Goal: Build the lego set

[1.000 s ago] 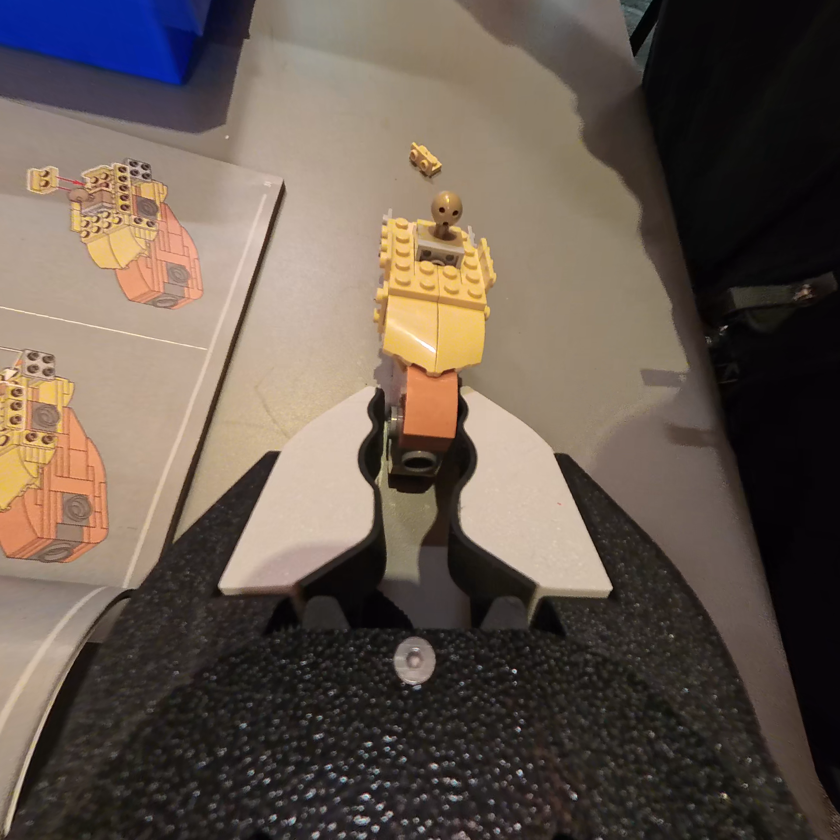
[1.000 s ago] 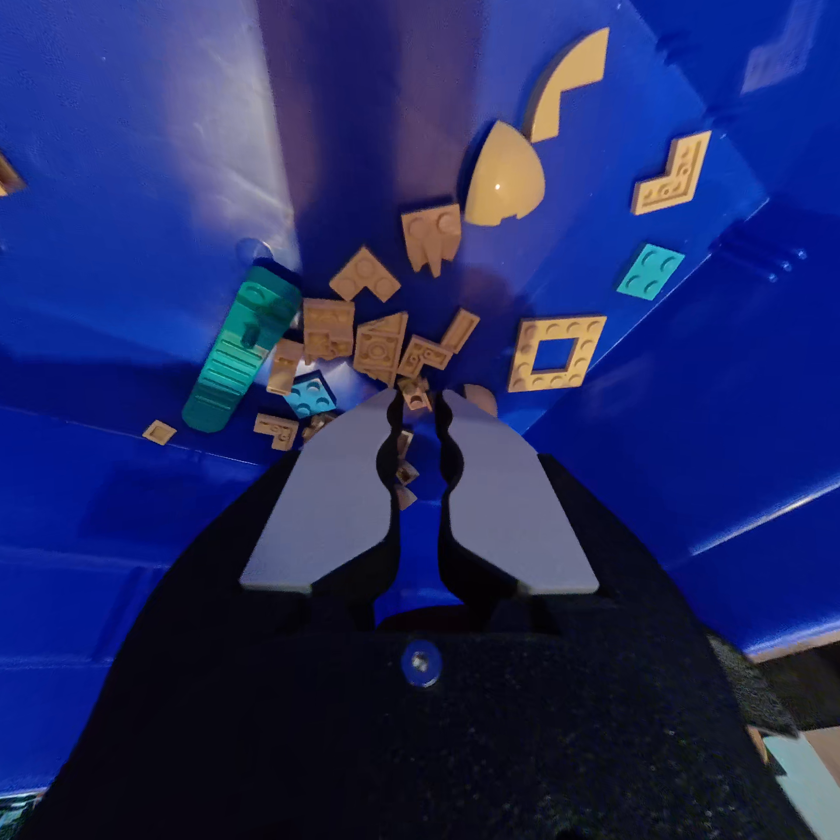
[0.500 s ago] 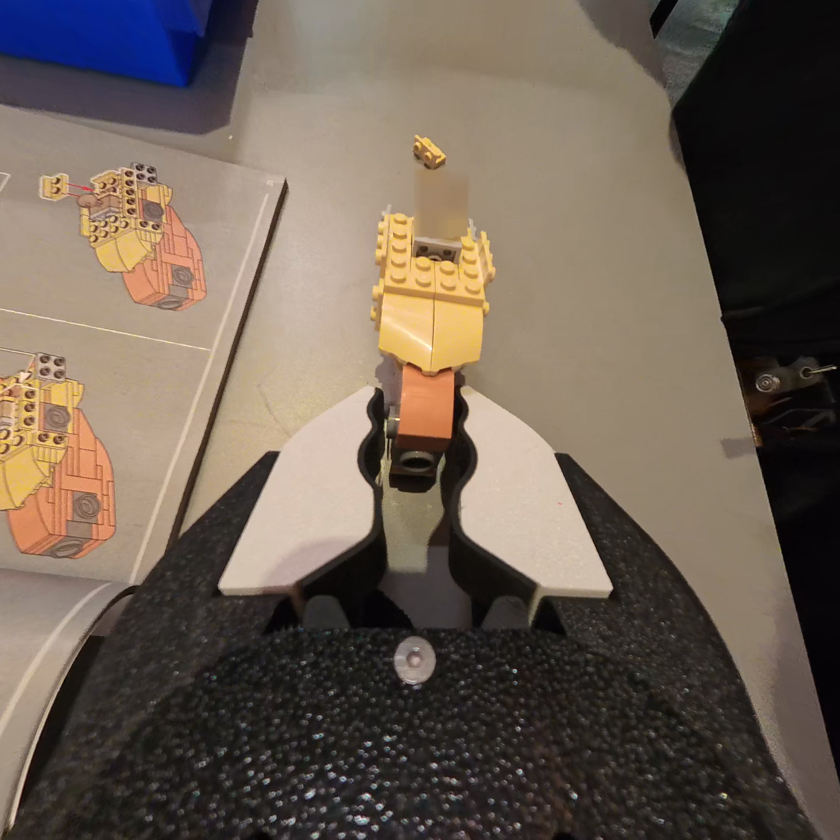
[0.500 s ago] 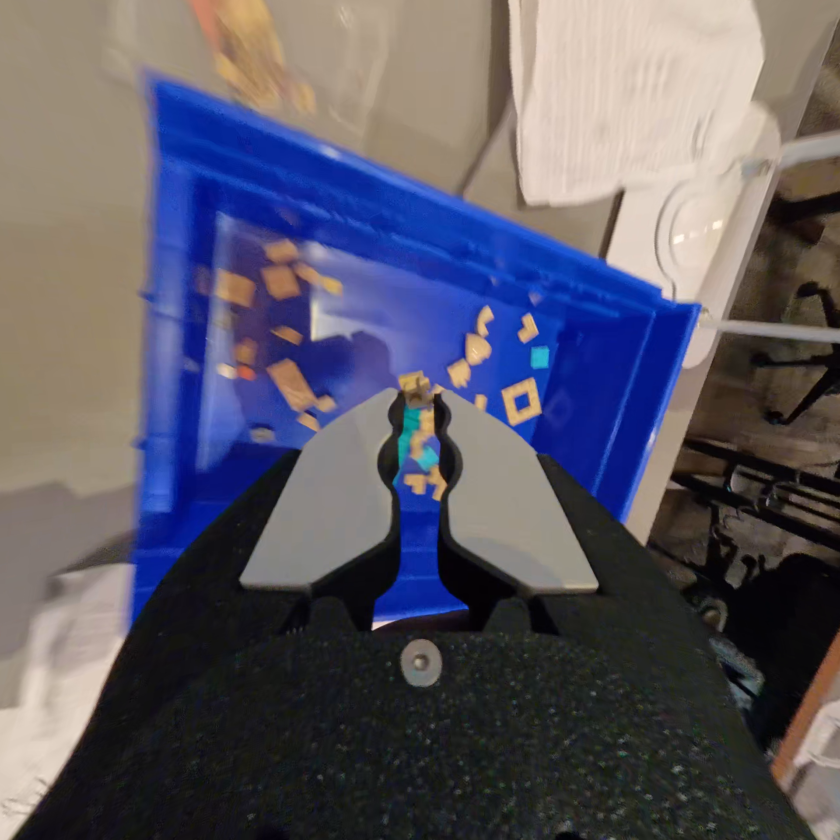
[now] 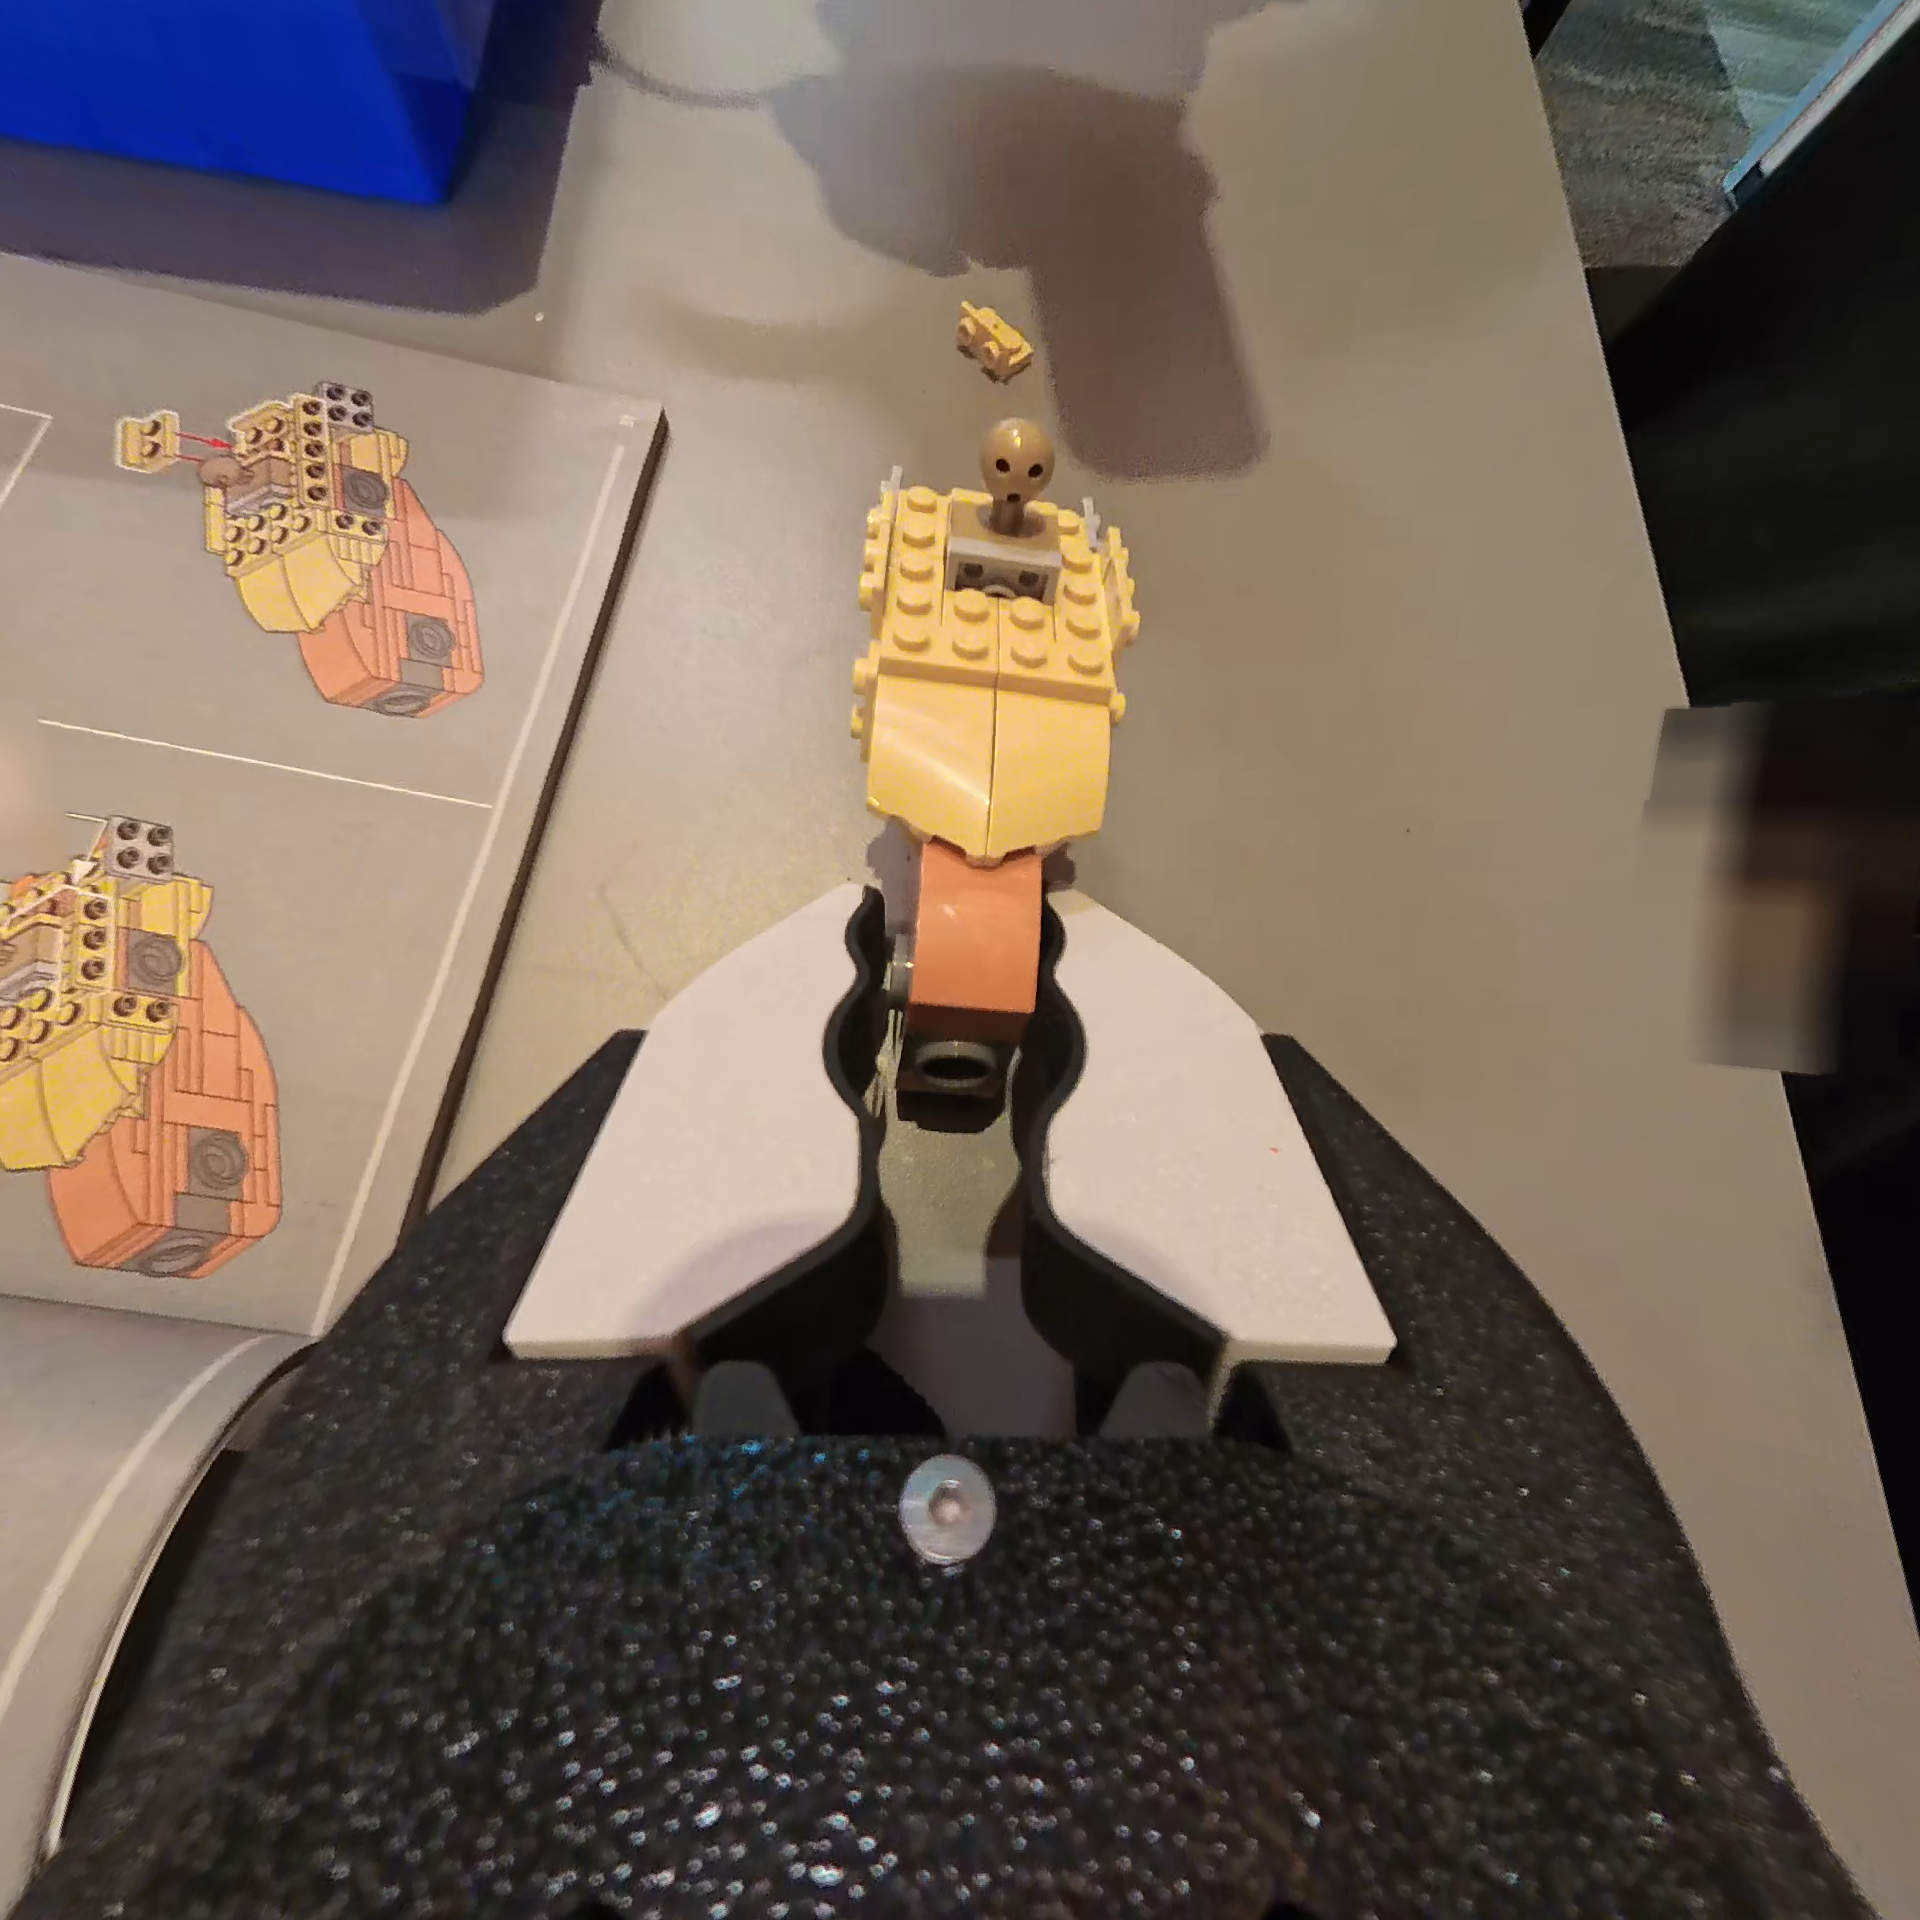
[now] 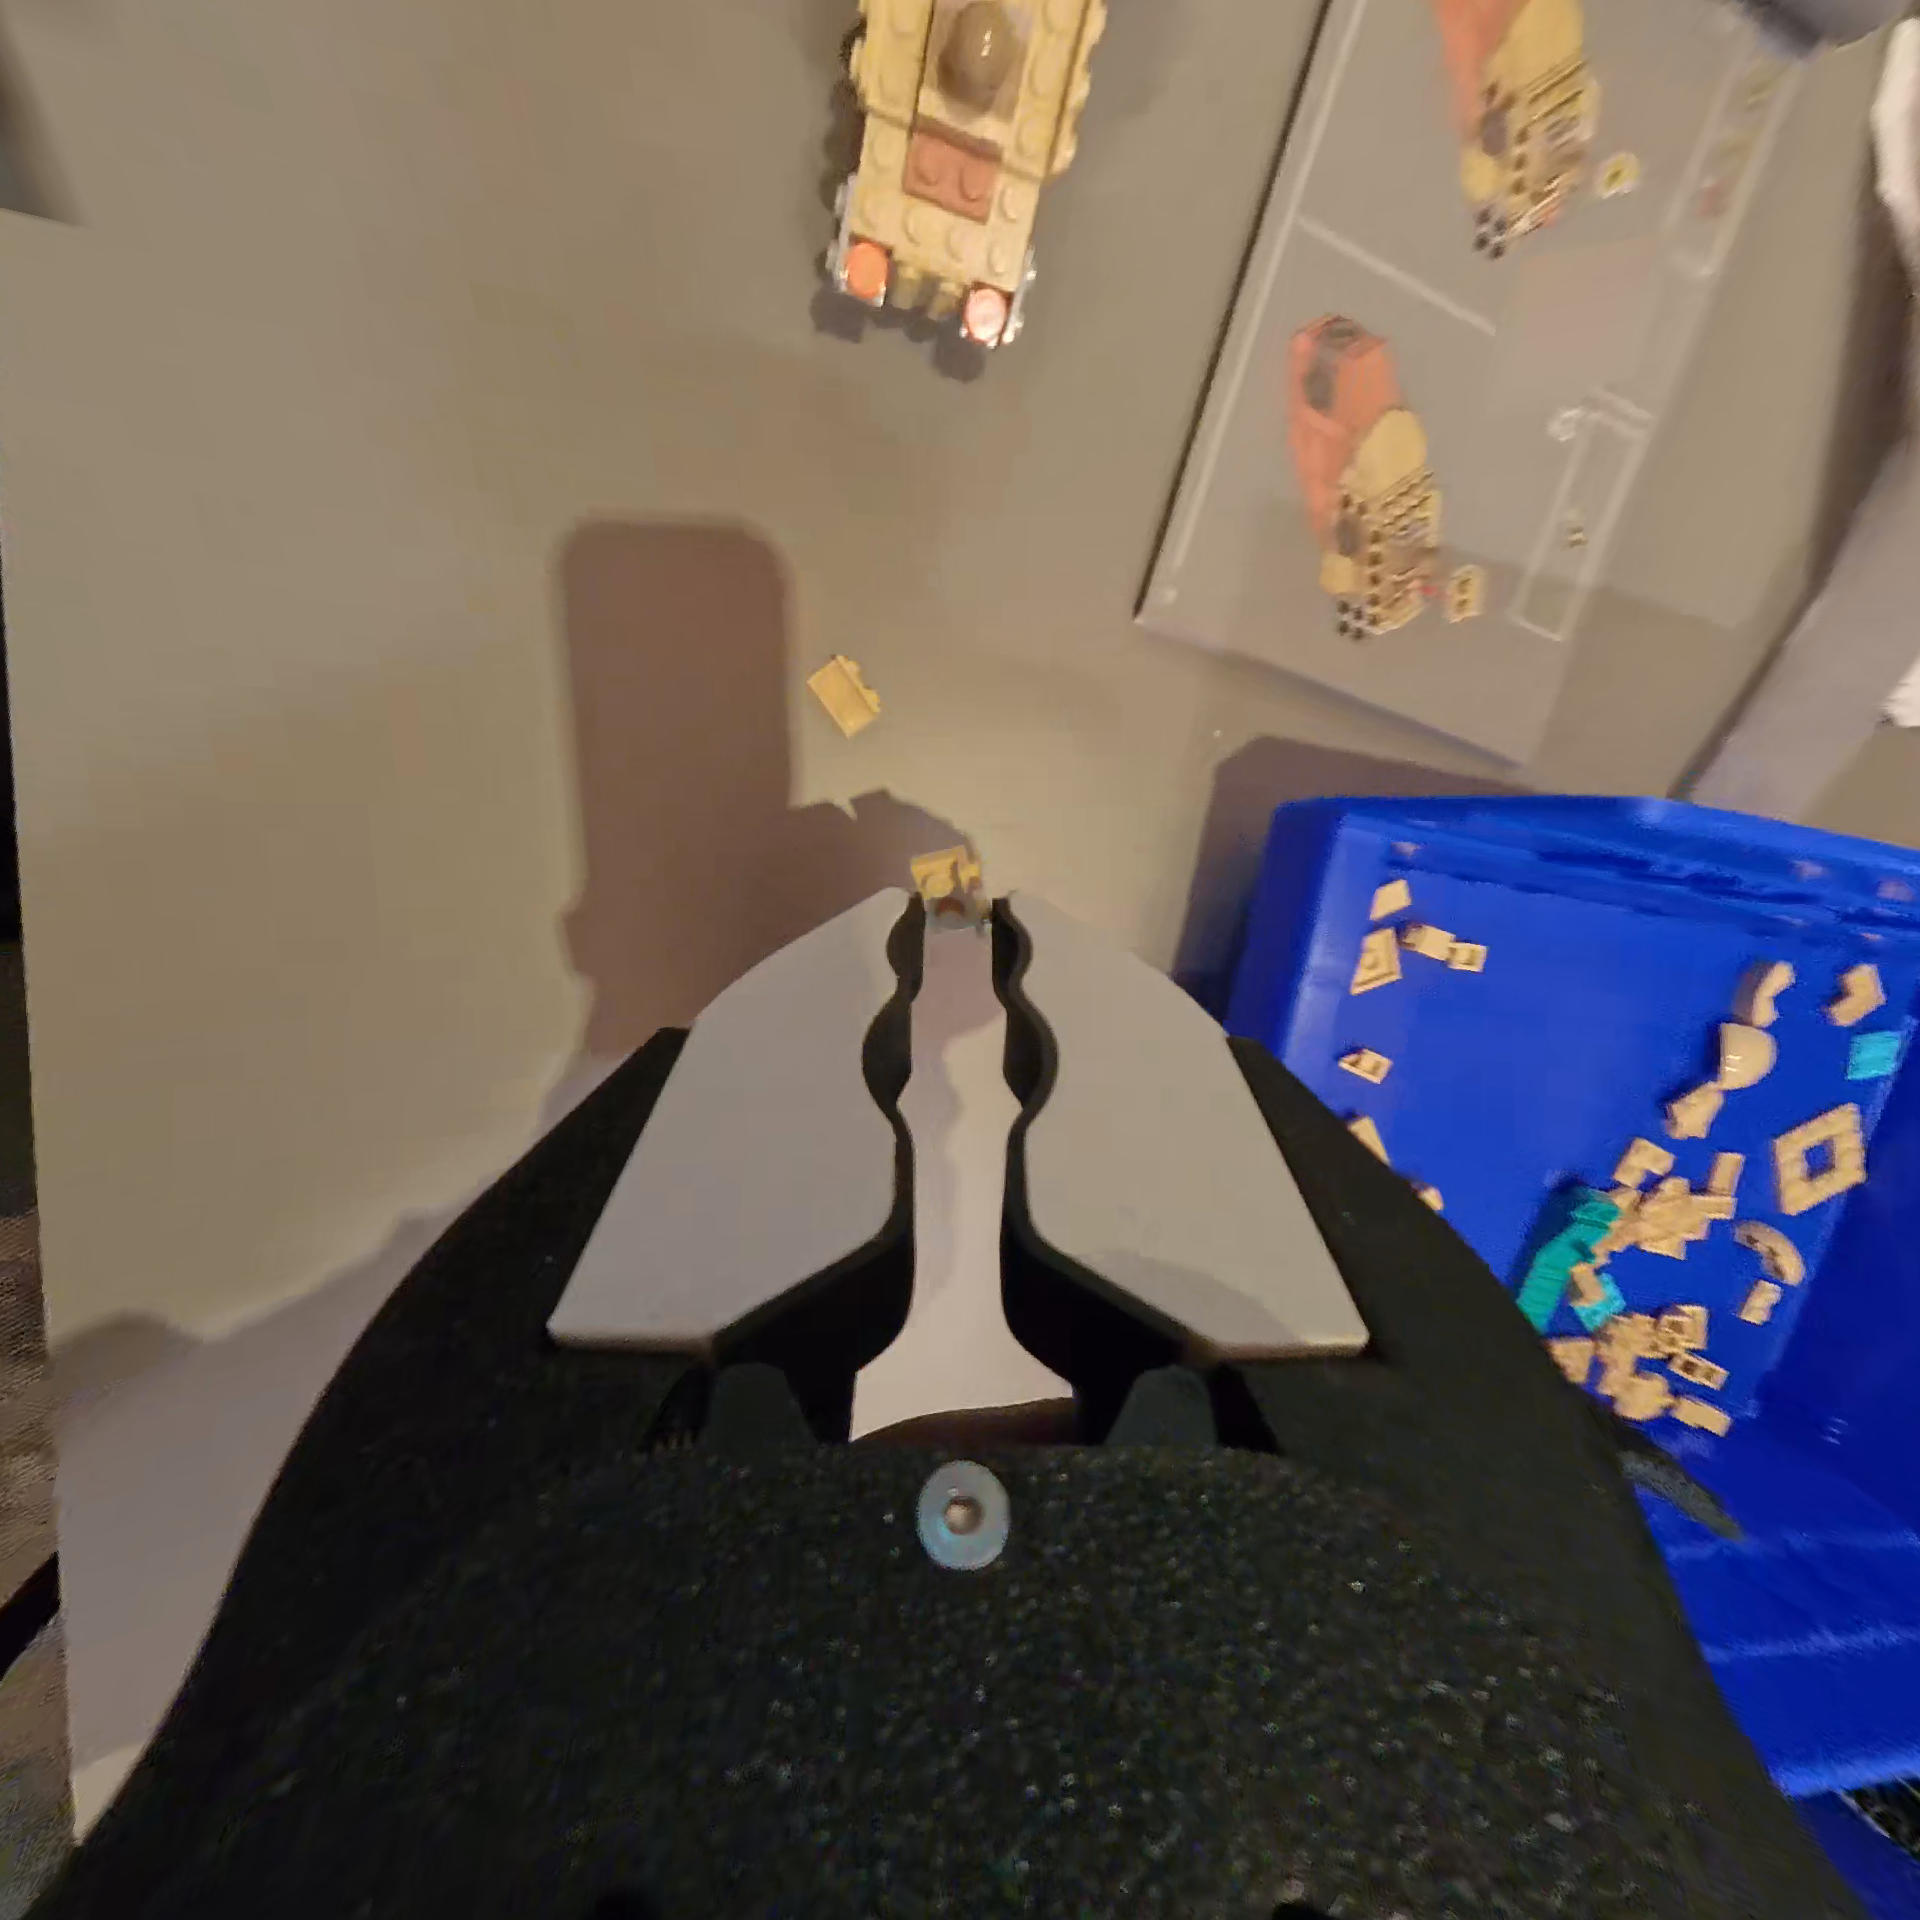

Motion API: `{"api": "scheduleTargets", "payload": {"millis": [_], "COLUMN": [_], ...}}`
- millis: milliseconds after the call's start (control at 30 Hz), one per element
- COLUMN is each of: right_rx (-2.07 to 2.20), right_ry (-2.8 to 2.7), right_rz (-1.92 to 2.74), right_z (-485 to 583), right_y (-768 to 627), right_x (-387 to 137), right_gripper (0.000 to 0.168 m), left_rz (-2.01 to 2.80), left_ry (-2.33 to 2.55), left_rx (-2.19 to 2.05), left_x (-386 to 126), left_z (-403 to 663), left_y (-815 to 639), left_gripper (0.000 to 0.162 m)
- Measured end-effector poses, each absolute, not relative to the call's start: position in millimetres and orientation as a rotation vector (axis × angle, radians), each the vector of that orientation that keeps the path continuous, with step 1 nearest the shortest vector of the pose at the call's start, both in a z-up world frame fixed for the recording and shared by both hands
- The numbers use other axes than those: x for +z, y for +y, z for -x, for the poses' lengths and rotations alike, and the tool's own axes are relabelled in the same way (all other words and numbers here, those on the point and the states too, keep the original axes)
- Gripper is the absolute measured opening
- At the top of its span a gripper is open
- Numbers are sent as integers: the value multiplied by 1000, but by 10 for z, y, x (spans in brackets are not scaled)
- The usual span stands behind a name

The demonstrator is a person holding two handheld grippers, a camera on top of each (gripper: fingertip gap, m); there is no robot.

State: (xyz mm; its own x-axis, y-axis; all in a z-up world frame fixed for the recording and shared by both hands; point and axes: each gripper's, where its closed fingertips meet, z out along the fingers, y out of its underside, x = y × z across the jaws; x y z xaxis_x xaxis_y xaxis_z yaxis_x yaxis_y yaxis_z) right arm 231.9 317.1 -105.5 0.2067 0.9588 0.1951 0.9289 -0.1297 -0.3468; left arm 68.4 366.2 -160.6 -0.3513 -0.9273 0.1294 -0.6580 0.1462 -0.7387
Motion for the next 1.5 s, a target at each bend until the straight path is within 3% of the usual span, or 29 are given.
{"api": "scheduleTargets", "payload": {"millis": [300, 600, 733, 1067, 1500], "right_rx": [119, 176, 195, -127, -100], "right_ry": [-1860, -1789, -1668, -1085, -1048], "right_rz": [2154, 2151, 2111, 1918, 1890], "right_z": [-2230, -2245, -2309, -3507, -3697], "right_y": [3182, 3205, 3330, 4398, 4396], "right_x": [-1478, -1478, -1227, 37, -124], "right_gripper": [13, 20, 22, 22, 20], "left_rz": [1520, 1509, 1504, 1480, 1480], "left_ry": [2074, 2083, 2090, 2057, 1938], "left_rx": [-1038, -1035, -1042, -1240, -1489], "left_x": [-1608, -1611, -1609, -1459, -1243], "left_z": [-684, -676, -670, -636, -618], "left_y": [3660, 3647, 3637, 3599, 3648], "left_gripper": [26, 27, 28, 37, 38]}}
